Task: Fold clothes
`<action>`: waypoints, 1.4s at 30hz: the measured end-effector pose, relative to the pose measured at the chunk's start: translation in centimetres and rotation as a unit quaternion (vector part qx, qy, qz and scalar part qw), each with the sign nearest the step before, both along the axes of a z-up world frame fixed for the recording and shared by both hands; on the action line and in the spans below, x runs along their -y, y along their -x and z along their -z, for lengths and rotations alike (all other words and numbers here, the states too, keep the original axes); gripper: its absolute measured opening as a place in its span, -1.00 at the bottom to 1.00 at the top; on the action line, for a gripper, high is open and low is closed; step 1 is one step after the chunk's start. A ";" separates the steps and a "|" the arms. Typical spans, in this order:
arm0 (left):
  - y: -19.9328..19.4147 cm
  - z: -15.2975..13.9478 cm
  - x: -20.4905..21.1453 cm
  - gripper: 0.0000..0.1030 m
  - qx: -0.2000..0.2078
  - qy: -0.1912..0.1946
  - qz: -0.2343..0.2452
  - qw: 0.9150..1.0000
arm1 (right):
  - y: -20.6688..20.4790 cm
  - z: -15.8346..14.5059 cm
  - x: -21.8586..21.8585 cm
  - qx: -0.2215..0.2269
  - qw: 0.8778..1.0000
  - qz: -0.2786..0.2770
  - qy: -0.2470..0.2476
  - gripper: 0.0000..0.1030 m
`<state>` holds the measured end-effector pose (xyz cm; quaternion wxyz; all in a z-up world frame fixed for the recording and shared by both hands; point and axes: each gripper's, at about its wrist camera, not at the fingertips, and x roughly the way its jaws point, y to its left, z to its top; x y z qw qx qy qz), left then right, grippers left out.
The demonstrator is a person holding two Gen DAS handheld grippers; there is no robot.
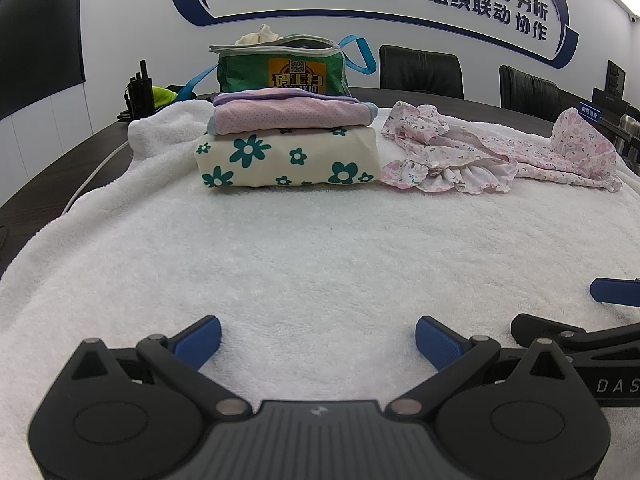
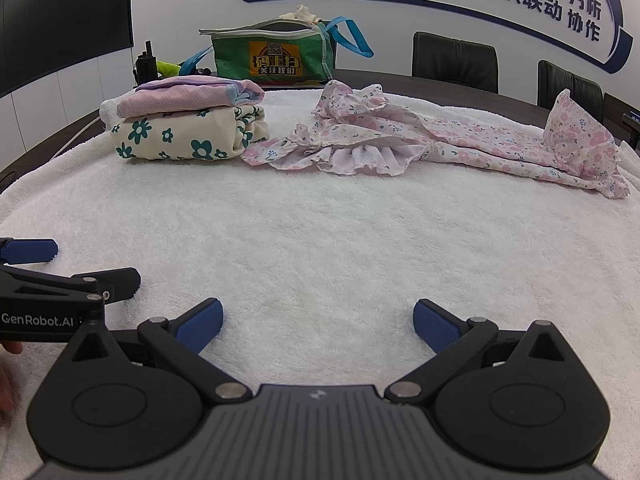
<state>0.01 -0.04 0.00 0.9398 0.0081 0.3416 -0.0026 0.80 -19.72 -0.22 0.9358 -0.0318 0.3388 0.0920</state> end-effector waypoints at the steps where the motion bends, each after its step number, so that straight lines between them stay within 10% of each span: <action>1: 0.0 0.0 0.0 1.00 0.000 0.000 0.000 1.000 | 0.0 0.0 0.0 0.000 1.000 0.000 0.000 0.99; 42: -0.1 0.0 0.0 1.00 -0.001 -0.001 0.001 1.000 | -0.3 0.2 -0.2 0.000 1.000 0.000 0.001 0.99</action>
